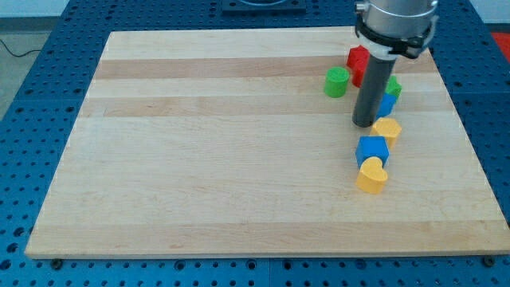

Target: Move the arm left to the yellow heart

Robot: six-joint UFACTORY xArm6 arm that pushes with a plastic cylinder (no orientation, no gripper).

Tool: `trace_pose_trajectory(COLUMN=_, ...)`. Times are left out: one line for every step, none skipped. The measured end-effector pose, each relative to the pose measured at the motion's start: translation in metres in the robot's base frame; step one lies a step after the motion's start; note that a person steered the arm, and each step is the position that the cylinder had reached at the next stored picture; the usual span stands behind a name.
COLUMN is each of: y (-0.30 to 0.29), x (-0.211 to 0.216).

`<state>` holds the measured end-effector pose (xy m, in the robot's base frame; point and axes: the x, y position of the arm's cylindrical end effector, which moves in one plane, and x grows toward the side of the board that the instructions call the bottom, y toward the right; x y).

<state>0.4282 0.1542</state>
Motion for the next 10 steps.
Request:
trace_pose_trajectory(y=0.014, x=0.001)
trace_pose_trajectory(y=0.015, x=0.001)
trace_pose_trajectory(y=-0.033, x=0.001)
trace_pose_trajectory(y=-0.1, x=0.017)
trace_pose_trajectory(y=-0.138, x=0.051)
trace_pose_trajectory(y=-0.137, x=0.085)
trace_pose_trajectory(y=-0.116, x=0.094)
trace_pose_trajectory(y=-0.09, x=0.114)
trace_pose_trajectory(y=-0.061, x=0.118)
trace_pose_trajectory(y=-0.021, x=0.107)
